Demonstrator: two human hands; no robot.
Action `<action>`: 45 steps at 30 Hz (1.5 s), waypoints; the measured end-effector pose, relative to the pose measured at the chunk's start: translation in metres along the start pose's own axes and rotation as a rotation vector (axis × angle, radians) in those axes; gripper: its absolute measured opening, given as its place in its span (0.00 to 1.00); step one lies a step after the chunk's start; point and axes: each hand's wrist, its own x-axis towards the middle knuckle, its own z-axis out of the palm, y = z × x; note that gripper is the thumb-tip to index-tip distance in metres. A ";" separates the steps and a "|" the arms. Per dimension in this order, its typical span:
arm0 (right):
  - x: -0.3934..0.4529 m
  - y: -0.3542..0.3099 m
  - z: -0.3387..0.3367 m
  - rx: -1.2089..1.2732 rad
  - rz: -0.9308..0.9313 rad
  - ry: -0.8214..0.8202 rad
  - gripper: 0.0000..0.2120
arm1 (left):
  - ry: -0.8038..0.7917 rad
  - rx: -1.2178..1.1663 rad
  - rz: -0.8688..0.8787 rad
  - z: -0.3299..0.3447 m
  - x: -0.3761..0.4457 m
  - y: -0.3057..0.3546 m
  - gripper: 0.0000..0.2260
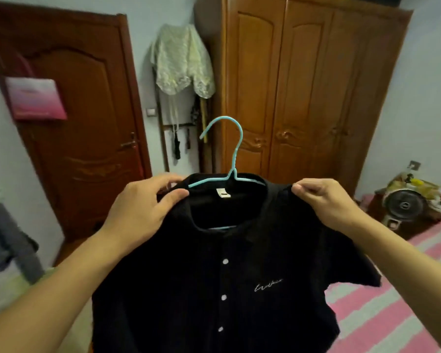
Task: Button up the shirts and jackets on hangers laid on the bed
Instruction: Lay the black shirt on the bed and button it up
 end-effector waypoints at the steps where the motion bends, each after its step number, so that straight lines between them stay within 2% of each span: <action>1: 0.013 -0.001 0.019 -0.020 0.036 -0.066 0.15 | -0.016 -0.005 -0.011 -0.013 -0.004 -0.017 0.19; 4: 0.044 -0.011 0.082 -0.163 0.018 -0.240 0.23 | -0.034 0.061 -0.023 -0.040 -0.013 -0.069 0.17; 6: 0.059 -0.021 0.120 -0.145 -0.092 -0.329 0.18 | 0.024 0.092 -0.081 -0.058 -0.019 -0.100 0.15; 8: 0.070 -0.029 0.152 -0.195 -0.205 -0.353 0.07 | 0.055 0.154 -0.128 -0.075 -0.025 -0.121 0.15; 11: 0.096 -0.050 0.200 -0.200 -0.338 -0.333 0.07 | 0.022 0.302 -0.119 -0.091 -0.034 -0.134 0.16; 13: 0.116 -0.068 0.224 -0.153 -0.422 -0.410 0.13 | 0.018 0.395 -0.152 -0.103 -0.040 -0.146 0.14; 16: 0.143 -0.087 0.238 -0.038 -0.465 -0.518 0.24 | 0.109 0.458 -0.327 -0.130 -0.057 -0.172 0.16; 18: 0.153 -0.099 0.243 0.049 -0.439 -0.615 0.21 | 0.200 0.459 -0.423 -0.149 -0.073 -0.184 0.18; 21: 0.159 -0.124 0.268 0.153 -0.431 -0.734 0.18 | 0.224 0.518 -0.580 -0.163 -0.092 -0.198 0.17; 27: 0.165 -0.169 0.338 0.081 -0.524 -0.720 0.12 | 0.200 0.698 -1.058 -0.194 -0.141 -0.212 0.21; 31: 0.194 -0.179 0.362 0.017 -0.543 -0.766 0.11 | 0.185 0.687 -1.175 -0.222 -0.163 -0.200 0.21; 35: 0.217 -0.199 0.395 -0.034 -0.552 -0.697 0.12 | 0.227 0.595 -1.245 -0.245 -0.133 -0.219 0.30; 37: 0.222 -0.213 0.413 -0.050 -0.555 -0.697 0.12 | 0.331 0.474 -1.302 -0.241 -0.103 -0.244 0.33; 41: 0.231 -0.227 0.443 -0.003 -0.530 -0.690 0.12 | 0.714 0.252 -1.305 -0.229 -0.059 -0.301 0.30; 45: 0.248 -0.227 0.460 0.055 -0.541 -0.718 0.14 | 0.692 0.339 -1.368 -0.238 -0.058 -0.339 0.23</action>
